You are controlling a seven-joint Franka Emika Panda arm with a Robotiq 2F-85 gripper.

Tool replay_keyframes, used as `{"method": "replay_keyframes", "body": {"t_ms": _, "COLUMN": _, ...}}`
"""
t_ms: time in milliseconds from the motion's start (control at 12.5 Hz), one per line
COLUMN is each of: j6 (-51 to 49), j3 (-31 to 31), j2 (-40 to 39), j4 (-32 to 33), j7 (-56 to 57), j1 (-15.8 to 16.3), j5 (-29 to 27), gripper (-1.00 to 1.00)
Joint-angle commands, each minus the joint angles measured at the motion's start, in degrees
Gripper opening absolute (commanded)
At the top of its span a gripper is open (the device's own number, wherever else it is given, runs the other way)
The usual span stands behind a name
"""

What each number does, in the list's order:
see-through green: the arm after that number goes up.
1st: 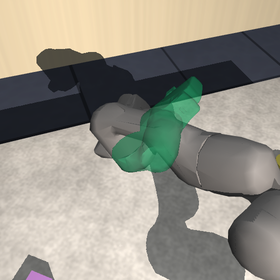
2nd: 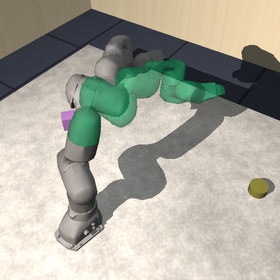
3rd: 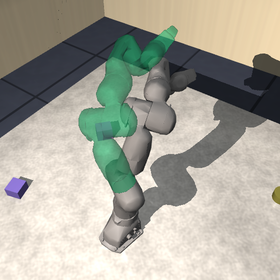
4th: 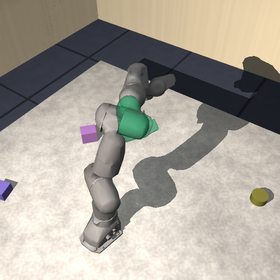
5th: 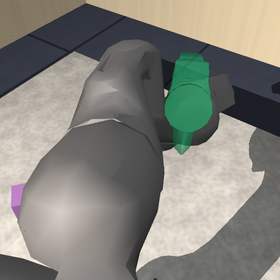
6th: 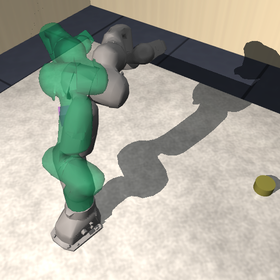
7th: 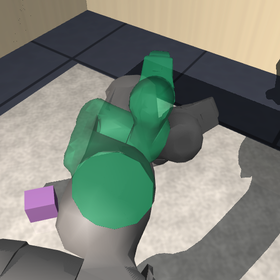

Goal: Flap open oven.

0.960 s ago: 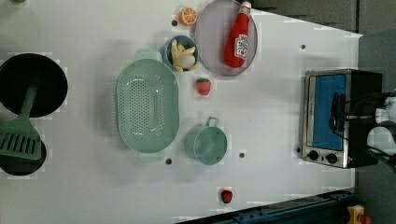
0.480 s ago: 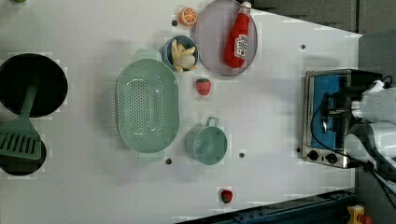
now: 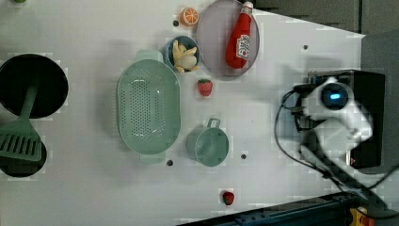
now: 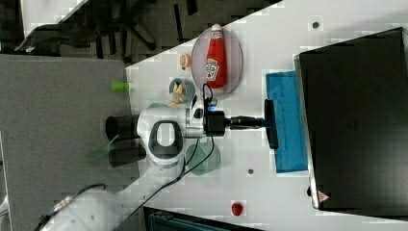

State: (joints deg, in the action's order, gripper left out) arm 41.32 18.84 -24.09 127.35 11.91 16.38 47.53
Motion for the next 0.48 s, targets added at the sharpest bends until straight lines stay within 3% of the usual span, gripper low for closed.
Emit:
{"method": "replay_keyframes", "body": {"t_ms": 80, "j6": -2.8, "j3": -0.1, "j2": -6.6, "j4": -1.8, "j7": -14.9, "j1": 4.3, "j5": 3.5, "gripper": -0.65}}
{"method": "replay_keyframes", "body": {"t_ms": 480, "j6": -6.7, "j3": -0.1, "j2": -18.1, "j4": -9.9, "j7": -17.3, "j1": 9.4, "j5": 6.2, "gripper": -0.65}}
